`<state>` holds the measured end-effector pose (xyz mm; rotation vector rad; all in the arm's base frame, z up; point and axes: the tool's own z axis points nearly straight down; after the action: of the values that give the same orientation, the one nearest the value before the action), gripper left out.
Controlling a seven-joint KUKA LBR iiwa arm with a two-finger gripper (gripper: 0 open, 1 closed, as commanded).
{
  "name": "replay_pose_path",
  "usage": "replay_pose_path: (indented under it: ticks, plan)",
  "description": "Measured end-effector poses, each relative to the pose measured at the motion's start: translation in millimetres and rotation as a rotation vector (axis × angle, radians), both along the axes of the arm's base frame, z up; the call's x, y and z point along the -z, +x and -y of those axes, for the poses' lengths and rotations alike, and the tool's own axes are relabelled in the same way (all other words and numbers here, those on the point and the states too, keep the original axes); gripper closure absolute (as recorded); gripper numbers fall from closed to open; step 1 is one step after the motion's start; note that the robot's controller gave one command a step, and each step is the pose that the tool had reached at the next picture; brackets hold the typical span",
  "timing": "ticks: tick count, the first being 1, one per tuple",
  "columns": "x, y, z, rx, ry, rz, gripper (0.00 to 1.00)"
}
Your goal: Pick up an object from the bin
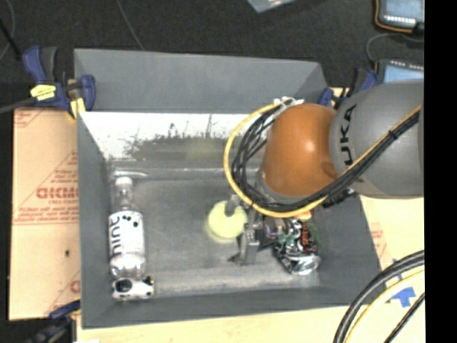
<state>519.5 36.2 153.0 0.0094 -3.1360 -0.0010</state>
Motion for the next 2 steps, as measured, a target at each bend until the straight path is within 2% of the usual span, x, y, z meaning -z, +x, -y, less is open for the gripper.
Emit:
replay_pose_path:
  ticks: [1, 2]
  plan:
    - [-4, 1.9, 0, 0.001, 0.0, 0.008, 0.0]
    - [14, 46.8, 33, -0.058, 0.0, 0.007, 0.0]
